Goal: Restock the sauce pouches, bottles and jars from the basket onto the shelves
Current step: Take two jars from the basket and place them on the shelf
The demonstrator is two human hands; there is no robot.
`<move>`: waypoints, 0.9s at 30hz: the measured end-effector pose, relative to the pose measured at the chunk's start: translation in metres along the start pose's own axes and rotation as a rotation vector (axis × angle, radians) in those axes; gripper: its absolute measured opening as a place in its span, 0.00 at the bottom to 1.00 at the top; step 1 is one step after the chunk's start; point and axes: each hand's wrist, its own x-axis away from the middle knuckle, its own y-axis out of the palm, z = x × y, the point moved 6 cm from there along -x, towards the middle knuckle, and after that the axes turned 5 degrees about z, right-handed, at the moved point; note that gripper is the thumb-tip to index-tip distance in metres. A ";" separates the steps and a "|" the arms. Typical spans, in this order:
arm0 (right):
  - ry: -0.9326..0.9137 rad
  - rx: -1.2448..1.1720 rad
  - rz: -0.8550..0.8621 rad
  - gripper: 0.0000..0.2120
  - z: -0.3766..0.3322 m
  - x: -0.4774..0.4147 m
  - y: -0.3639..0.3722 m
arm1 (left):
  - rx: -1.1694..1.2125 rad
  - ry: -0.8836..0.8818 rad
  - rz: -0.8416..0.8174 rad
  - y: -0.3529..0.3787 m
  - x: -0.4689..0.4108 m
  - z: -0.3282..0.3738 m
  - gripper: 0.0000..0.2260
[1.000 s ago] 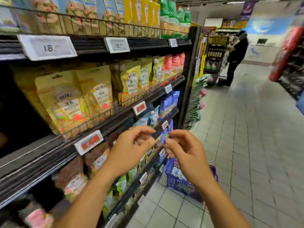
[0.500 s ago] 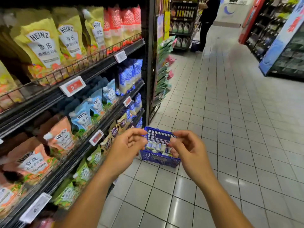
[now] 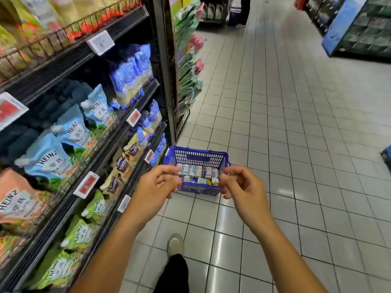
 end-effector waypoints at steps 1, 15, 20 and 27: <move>0.007 0.007 0.006 0.03 0.003 -0.009 0.001 | -0.004 -0.011 -0.002 0.000 -0.011 -0.003 0.07; 0.094 0.059 0.129 0.06 0.026 -0.150 0.032 | -0.051 -0.115 -0.084 0.000 -0.196 -0.012 0.07; 0.126 0.077 0.136 0.05 0.036 -0.185 0.036 | -0.063 -0.149 -0.073 0.006 -0.238 -0.015 0.07; 0.189 0.111 0.148 0.05 0.061 -0.244 0.028 | -0.096 -0.209 -0.087 0.029 -0.295 -0.037 0.07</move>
